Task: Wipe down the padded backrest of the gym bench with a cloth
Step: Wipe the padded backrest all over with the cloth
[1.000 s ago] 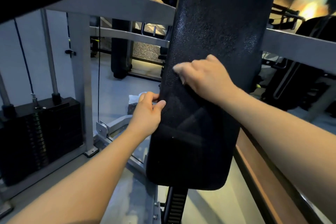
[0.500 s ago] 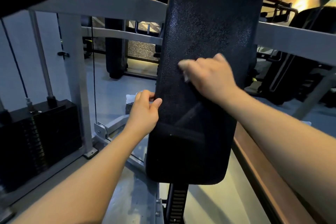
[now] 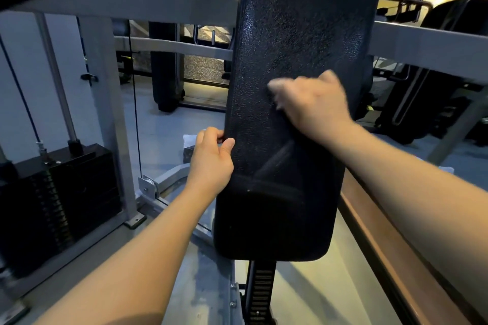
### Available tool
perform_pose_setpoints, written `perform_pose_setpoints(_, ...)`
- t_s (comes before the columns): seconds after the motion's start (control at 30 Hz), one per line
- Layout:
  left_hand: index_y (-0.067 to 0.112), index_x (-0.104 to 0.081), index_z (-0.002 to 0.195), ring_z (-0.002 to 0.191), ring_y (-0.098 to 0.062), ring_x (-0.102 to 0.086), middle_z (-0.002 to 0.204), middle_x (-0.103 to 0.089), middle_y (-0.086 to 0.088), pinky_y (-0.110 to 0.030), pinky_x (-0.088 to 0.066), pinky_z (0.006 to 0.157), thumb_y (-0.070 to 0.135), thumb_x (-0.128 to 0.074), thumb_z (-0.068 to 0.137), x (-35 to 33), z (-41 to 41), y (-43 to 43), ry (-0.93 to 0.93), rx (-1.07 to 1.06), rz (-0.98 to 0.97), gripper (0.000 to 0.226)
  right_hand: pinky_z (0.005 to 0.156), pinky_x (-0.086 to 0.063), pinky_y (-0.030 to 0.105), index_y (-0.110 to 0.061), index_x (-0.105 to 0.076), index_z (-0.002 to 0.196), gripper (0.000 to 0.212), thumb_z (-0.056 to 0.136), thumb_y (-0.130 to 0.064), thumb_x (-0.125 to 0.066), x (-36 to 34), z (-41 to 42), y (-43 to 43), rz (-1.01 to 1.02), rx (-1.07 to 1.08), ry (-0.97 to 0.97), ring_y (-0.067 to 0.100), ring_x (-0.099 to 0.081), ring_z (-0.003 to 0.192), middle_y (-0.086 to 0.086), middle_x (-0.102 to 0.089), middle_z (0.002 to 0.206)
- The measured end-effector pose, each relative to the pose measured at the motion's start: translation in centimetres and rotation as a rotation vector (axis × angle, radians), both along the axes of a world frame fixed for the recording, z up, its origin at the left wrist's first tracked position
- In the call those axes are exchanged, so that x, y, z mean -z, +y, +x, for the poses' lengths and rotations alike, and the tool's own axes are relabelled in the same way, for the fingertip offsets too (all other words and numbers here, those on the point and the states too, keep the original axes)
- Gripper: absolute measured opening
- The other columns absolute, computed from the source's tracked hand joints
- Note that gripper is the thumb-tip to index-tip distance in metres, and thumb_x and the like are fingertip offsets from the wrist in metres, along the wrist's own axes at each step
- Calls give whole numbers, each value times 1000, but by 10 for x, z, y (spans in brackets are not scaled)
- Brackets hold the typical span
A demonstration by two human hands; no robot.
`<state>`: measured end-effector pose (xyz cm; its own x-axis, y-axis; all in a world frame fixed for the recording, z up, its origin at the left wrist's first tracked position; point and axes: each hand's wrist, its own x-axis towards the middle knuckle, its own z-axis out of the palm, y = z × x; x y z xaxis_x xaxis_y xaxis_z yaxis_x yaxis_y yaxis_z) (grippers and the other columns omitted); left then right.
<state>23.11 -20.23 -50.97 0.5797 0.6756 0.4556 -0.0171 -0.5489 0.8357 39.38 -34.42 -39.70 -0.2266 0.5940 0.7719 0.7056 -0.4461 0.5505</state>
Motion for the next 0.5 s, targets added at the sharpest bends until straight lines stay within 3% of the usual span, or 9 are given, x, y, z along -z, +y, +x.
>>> perform_pose_setpoints(0.1,19,-46,108,101,-16,-48,113,-43,2,-27,-35,85,25,-51,104,1,0,0,-6,-4,9,8,64,-44,42,-13,-61,95,18,100,-25,-48,-28,9,-8,343,177,155,35,-59,56,10,-66,70)
perform_pose_setpoints(0.17,19,-47,108,102,-17,-49,113,-44,2,-28,-36,86,25,-50,104,1,1,-1,-13,-15,-6,8,62,-44,41,-12,-55,94,11,95,-22,-52,-13,-8,6,425,171,266,37,-62,57,14,-68,71)
perform_pose_setpoints(0.27,11,-51,117,105,-20,-51,115,-43,2,-32,-40,89,25,-50,104,2,4,-6,-24,-55,-36,19,61,-38,38,-22,-55,104,13,91,-23,-55,45,-40,22,162,-10,331,29,-70,69,2,-73,79)
perform_pose_setpoints(0.33,10,-52,121,107,-22,-53,116,-43,3,-36,-43,93,25,-50,104,2,6,-9,-29,-82,-53,23,62,-29,37,-24,-62,98,6,94,-21,-58,78,-53,18,-44,-54,273,22,-66,65,-6,-70,80)
perform_pose_setpoints(0.4,11,-51,123,109,-23,-54,117,-43,3,-40,-45,96,26,-49,104,2,6,-10,-28,-84,-68,24,62,-29,37,-24,-64,91,10,95,-17,-59,73,-39,7,-92,-97,145,22,-62,59,-6,-72,83)
perform_pose_setpoints(0.47,10,-51,125,108,-22,-54,118,-44,2,-40,-46,96,26,-49,104,0,5,-10,-14,-80,-63,26,64,-35,37,-27,-68,103,14,96,-20,-58,43,-17,-7,-45,-48,65,19,-67,65,-8,-75,91)
perform_pose_setpoints(0.5,10,-51,125,108,-22,-53,119,-44,1,-39,-45,95,25,-48,105,-1,4,-10,-7,-78,-60,26,63,-38,37,-26,-67,107,16,96,-20,-59,27,-4,-16,33,11,37,21,-67,65,-6,-74,85)
